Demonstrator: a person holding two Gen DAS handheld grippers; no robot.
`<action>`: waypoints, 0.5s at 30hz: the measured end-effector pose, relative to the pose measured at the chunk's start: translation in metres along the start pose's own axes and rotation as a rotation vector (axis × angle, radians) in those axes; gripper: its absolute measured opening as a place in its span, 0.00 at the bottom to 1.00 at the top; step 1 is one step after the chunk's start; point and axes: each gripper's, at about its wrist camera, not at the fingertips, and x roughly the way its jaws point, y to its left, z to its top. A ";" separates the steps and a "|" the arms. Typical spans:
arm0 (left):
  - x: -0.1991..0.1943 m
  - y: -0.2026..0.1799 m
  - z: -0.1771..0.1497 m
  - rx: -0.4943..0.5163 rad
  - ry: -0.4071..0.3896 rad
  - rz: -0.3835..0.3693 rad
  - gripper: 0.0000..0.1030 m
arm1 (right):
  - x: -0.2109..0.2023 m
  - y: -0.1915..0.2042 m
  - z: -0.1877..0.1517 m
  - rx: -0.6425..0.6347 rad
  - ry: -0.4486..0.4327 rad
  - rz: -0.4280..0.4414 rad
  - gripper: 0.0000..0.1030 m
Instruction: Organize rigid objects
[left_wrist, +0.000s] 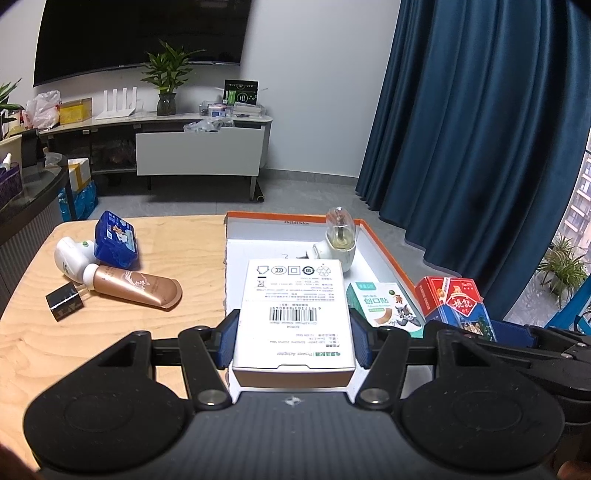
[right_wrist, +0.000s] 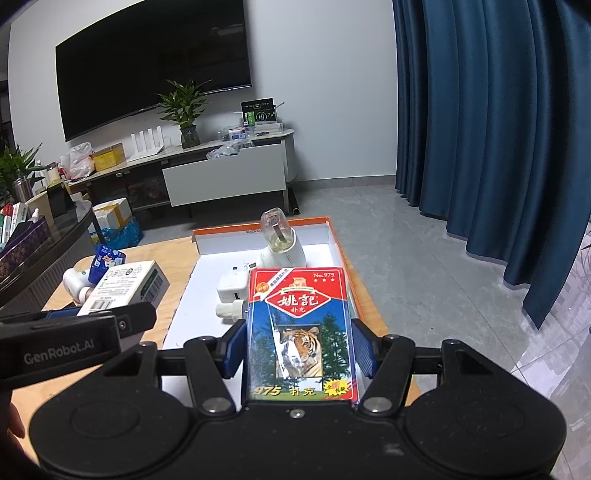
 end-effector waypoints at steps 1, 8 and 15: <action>0.000 0.000 0.000 0.001 0.001 0.001 0.58 | 0.000 0.000 0.000 0.000 0.000 -0.001 0.69; 0.002 0.000 0.001 0.001 0.008 -0.002 0.58 | 0.004 0.002 -0.003 0.000 0.000 -0.007 0.69; 0.004 0.001 0.000 0.001 0.012 0.000 0.58 | 0.005 0.004 -0.004 -0.001 0.003 -0.009 0.69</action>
